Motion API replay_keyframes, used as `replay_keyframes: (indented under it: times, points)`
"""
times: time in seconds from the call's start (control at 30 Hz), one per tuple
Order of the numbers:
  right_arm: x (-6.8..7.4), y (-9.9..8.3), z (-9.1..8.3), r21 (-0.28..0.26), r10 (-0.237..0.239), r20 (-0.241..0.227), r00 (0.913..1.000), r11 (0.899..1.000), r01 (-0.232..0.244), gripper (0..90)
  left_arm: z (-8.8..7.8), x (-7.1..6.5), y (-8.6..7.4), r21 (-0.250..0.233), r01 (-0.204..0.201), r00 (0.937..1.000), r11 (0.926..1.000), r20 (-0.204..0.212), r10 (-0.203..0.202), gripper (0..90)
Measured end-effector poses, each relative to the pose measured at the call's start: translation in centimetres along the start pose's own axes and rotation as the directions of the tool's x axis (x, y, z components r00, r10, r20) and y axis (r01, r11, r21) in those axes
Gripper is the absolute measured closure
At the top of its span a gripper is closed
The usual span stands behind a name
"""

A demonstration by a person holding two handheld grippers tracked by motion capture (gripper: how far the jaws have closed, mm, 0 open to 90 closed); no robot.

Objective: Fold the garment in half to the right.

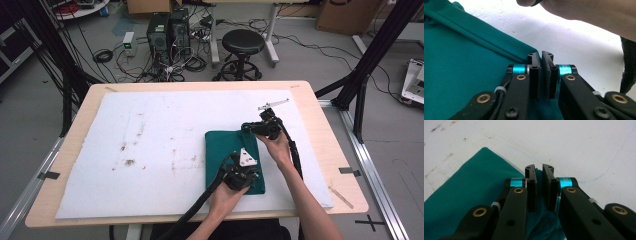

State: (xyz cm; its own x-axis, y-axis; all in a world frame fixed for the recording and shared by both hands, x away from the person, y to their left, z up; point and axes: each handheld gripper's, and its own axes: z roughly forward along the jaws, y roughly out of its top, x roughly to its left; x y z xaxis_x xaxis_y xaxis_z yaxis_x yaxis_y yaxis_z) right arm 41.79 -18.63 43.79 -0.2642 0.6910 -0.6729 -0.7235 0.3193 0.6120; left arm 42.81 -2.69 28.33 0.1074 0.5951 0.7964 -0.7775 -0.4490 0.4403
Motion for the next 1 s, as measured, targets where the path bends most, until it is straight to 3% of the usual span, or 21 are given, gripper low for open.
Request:
replay_keyframes:
  times: [0.23, 0.37, 0.53, 0.63, 0.8, 0.9, 1.0]
  points:
    - [-0.2, -0.1, -0.3, -0.006, 0.006, 0.025, 0.9997, 1.000, -0.006, 83.8, 0.6, -0.2, 0.4, -0.001, 0.000, 1.0000, 1.0000, 0.006, 0.000, 84.9]
    - [-0.4, -0.5, -0.4, -0.006, 0.032, 0.059, 0.9978, 0.999, -0.032, 76.6, 0.8, -0.1, 0.3, 0.008, 0.002, 0.9998, 1.0000, 0.021, -0.002, 82.0]
    - [-0.6, -0.5, -1.5, -0.054, 0.069, 0.067, 0.9954, 0.996, -0.065, 64.6, -0.9, 0.6, 0.6, -0.031, -0.014, 0.9981, 0.9994, 0.060, 0.016, 69.9]
    - [-0.1, -0.4, -2.1, -0.075, 0.068, 0.058, 0.9960, 0.995, -0.064, 59.5, -2.6, 1.7, 1.0, -0.057, -0.016, 0.9989, 0.9983, 0.044, 0.019, 63.6]
    - [1.0, -0.2, -2.3, -0.073, 0.044, 0.049, 0.9978, 0.997, -0.041, 54.0, -5.1, 4.8, 1.2, -0.110, 0.016, 0.9985, 0.9938, -0.050, -0.021, 61.0]
    - [1.0, -0.3, -1.6, -0.031, 0.039, 0.084, 0.9957, 0.999, -0.037, 51.5, -5.8, 6.8, 1.2, -0.113, 0.022, 0.9917, 0.9933, -0.124, -0.036, 64.6]
    - [0.3, -0.7, -1.3, -0.007, 0.065, 0.106, 0.9923, 0.998, -0.065, 55.2, -6.2, 8.7, 1.1, -0.109, 0.034, 0.9849, 0.9935, -0.165, -0.052, 66.2]
